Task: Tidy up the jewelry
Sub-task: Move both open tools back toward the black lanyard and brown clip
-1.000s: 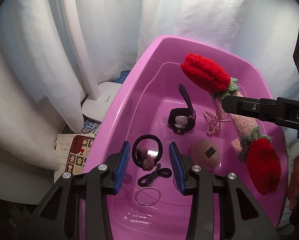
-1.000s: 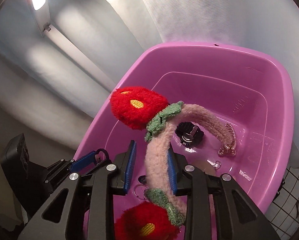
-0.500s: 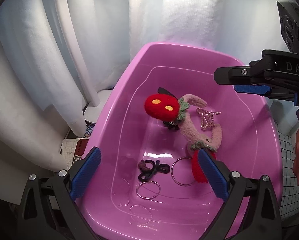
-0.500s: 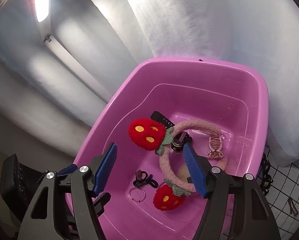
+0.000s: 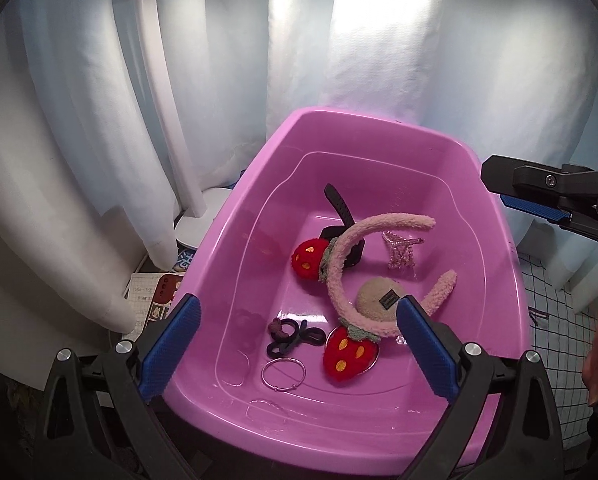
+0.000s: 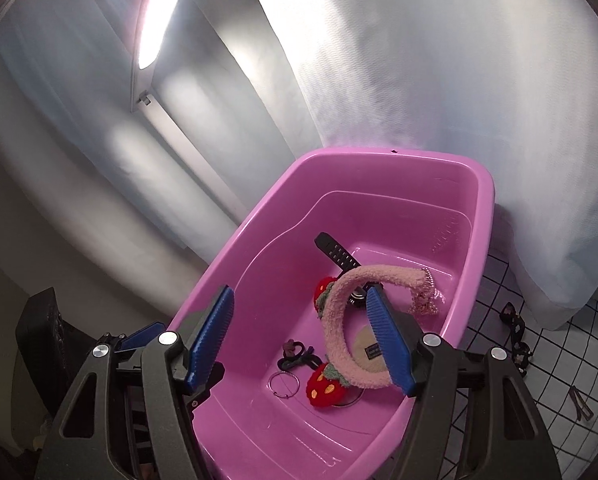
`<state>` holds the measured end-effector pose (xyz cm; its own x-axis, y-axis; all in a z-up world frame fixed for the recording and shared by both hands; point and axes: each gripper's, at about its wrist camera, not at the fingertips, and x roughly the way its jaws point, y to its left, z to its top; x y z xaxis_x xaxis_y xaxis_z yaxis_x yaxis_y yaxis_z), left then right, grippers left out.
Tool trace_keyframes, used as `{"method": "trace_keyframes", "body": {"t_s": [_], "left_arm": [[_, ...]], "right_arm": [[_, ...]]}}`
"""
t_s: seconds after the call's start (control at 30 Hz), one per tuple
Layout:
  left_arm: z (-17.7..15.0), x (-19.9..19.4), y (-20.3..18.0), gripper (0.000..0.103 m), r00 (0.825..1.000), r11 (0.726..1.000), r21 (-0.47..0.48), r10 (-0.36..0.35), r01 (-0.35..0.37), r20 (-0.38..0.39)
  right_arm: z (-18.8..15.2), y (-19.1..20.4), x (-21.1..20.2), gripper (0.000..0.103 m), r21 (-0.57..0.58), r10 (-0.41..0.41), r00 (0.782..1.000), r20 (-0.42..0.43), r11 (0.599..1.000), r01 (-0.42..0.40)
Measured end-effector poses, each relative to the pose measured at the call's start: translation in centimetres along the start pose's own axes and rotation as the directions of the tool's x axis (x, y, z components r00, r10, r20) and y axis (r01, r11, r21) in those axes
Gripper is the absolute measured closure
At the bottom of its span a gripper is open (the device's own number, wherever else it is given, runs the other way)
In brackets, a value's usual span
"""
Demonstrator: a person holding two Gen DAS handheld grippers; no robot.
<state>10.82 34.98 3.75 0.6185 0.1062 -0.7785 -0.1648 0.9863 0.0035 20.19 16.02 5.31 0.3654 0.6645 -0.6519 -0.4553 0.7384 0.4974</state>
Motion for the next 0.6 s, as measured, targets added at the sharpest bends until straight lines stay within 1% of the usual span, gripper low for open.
{"method": "trace_keyframes", "body": {"t_s": [0.1, 0.17, 0.27, 0.4, 0.6], "left_arm": [[0.1, -1.0, -0.9, 0.006, 0.999, 0.998, -0.038, -0.043, 0.043, 0.015], [0.1, -1.6, -1.9, 0.006, 0.998, 0.997, -0.038, -0.062, 0.063, 0.029], [0.1, -2.5, -4.0, 0.006, 0.996, 0.997, -0.002, -0.073, 0.073, 0.049], [-0.2, -3.8, -7.5, 0.006, 0.992, 0.993, 0.060, -0.110, 0.106, 0.065], [-1.3, -4.8, -13.8, 0.006, 0.983, 0.975, 0.141, -0.178, 0.171, 0.040]], "right_arm": [[-1.2, -0.3, -2.5, 0.037, -0.006, -0.027, 0.998, 0.054, 1.000, 0.028], [-2.3, -0.7, -4.2, 0.037, -0.002, -0.052, 0.995, 0.082, 0.999, 0.053], [-4.0, -1.9, -7.0, 0.037, 0.012, -0.104, 0.987, 0.125, 0.995, 0.103], [-6.5, -4.1, -11.0, 0.037, 0.031, -0.194, 0.966, 0.169, 0.981, 0.192], [-9.5, -8.2, -16.4, 0.037, 0.072, -0.294, 0.934, 0.200, 0.956, 0.286]]}}
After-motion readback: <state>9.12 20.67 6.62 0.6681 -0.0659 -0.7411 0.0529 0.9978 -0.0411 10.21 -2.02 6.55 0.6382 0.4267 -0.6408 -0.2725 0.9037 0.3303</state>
